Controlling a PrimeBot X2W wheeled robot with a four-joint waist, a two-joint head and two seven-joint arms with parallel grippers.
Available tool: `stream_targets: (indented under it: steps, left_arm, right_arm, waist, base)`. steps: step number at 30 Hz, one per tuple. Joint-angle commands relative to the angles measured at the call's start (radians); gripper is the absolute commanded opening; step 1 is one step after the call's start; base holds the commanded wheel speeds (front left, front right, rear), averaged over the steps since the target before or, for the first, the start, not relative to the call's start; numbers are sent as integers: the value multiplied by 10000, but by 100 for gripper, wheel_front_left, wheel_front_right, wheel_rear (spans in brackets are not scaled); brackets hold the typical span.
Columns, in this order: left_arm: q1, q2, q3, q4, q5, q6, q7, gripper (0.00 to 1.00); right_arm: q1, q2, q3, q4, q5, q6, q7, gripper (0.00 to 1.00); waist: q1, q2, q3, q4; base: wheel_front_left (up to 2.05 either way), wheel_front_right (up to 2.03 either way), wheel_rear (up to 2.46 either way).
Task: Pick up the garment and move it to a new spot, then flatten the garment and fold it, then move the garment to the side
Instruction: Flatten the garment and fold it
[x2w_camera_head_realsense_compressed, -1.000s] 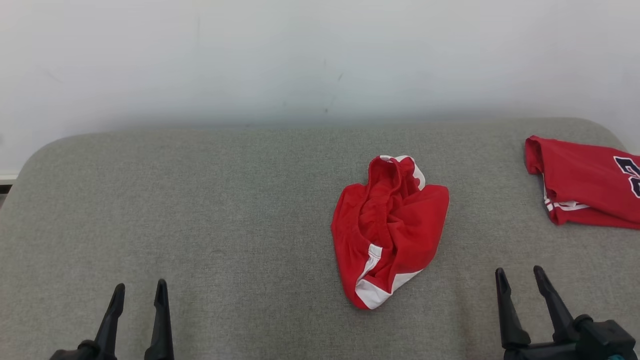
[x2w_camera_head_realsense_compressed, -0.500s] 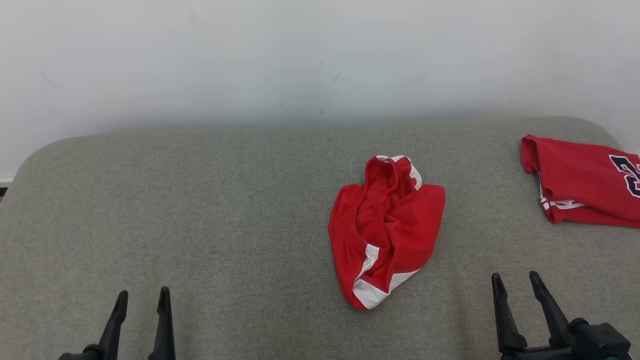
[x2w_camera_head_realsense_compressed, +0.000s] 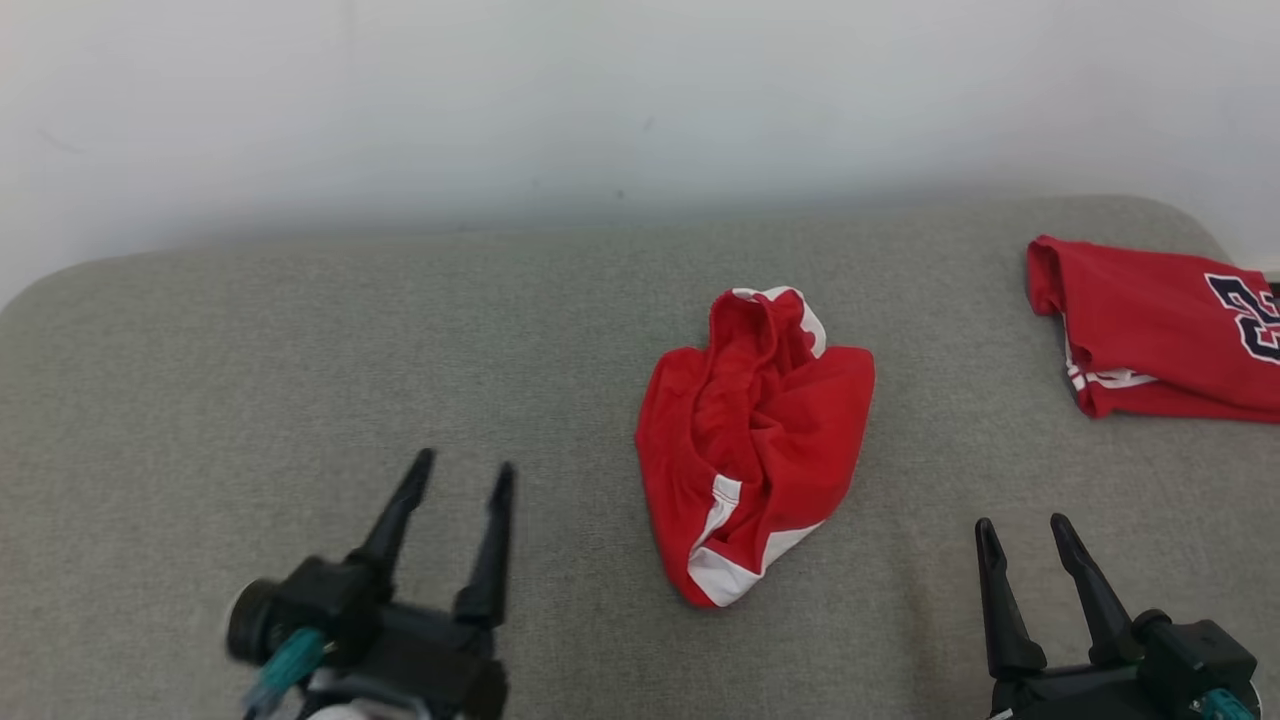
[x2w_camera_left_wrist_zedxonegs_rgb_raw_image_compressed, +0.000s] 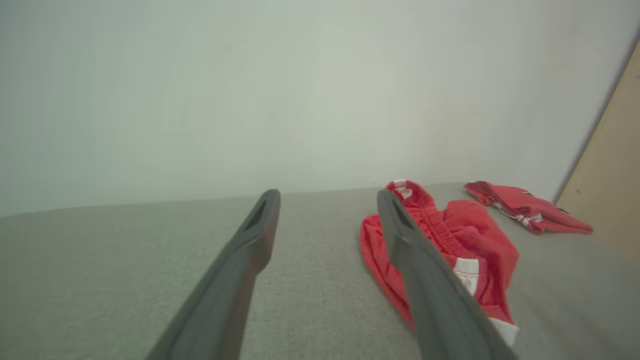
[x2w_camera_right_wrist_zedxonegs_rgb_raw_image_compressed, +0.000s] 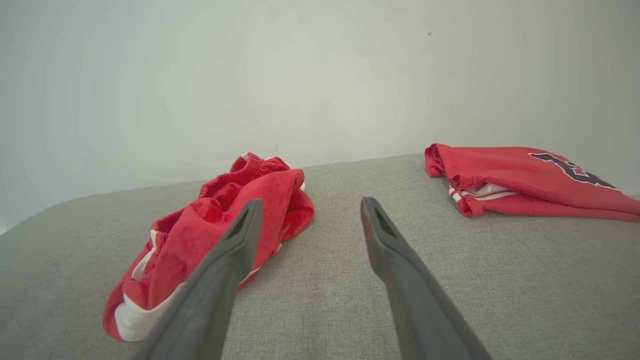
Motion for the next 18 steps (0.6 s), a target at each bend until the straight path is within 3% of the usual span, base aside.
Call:
stream_targets:
  steps: [1,8,18]
  left_arm:
    - [-382,8,-317,177,-113,26,-17,100]
    - [-1811,185,-2116,1460,-402,22,15,100]
    - [-3065,182,-3543,3203,-883,20,547,100]
  right_arm:
    - [-75,47,-32,-4,57,-30,1,100]
    - [-310,99,-97,46,143,-30,1,100]
    - [-664,207,-152,60,219,-31,0,100]
  waist:
    - [-1,0,227,-257]
    - [-1,0,645,-876]
    - [-1,0,1225,-1706]
  base:
    - [0,0,0]
    - [0,0,0]
    - [0,0,0]
